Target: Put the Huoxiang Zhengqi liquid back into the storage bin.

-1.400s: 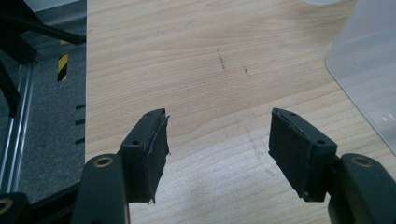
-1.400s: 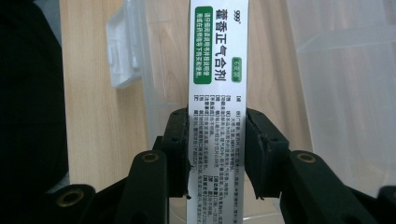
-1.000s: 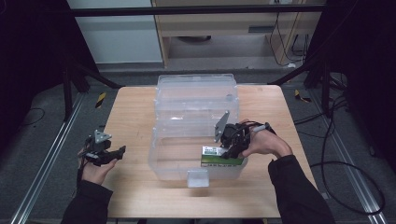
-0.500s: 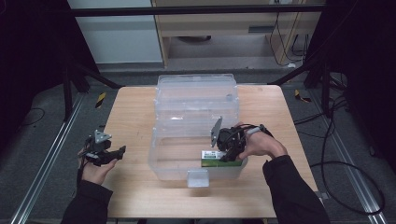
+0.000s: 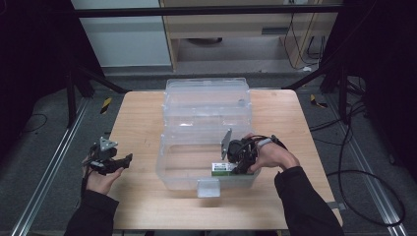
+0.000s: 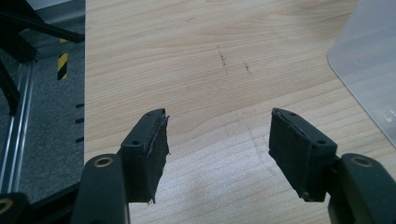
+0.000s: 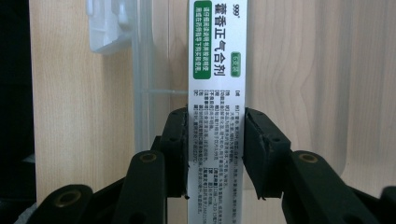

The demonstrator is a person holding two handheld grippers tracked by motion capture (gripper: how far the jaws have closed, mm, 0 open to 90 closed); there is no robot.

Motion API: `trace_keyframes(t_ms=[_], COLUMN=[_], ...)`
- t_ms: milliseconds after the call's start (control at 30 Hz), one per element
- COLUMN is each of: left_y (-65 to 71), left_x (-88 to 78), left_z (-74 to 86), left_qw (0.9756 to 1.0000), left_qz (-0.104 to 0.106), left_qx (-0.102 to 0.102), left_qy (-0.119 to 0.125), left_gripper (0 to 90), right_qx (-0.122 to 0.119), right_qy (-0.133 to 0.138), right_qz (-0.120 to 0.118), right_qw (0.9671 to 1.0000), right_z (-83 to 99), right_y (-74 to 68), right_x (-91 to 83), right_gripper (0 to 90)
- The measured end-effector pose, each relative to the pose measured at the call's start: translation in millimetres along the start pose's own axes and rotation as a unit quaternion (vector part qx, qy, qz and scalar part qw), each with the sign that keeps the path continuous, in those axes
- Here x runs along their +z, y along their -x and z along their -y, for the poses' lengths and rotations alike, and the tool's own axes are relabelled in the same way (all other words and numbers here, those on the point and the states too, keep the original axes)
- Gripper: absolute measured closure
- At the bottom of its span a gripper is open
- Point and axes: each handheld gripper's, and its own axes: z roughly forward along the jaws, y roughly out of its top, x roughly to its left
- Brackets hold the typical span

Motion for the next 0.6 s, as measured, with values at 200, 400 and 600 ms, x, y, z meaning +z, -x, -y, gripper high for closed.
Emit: trace_keyframes(t_ms=[200, 400, 600], left_y=[0.3, 0.2, -0.1], left_x=[-0.1, -0.4, -1.0], left_z=[-0.2, -0.3, -0.3], left_qw=[1.0, 1.0, 1.0], left_qz=[0.0, 0.0, 0.0], left_qx=[0.001, -0.001, -0.001], left_qy=[0.0, 0.001, 0.001], left_gripper=[36.9, 36.9, 36.9], right_qx=[0.009, 0.031, 0.06], right_qy=[0.005, 0.041, 0.094], right_qz=[0.007, 0.023, 0.048], right_qw=[0.9999, 0.9984, 0.9926], right_z=[1.9, 5.5, 8.8], right_y=[-0.9, -2.3, -5.5], right_x=[-5.1, -20.6, -38.6], right_gripper=[60.7, 57.1, 57.0])
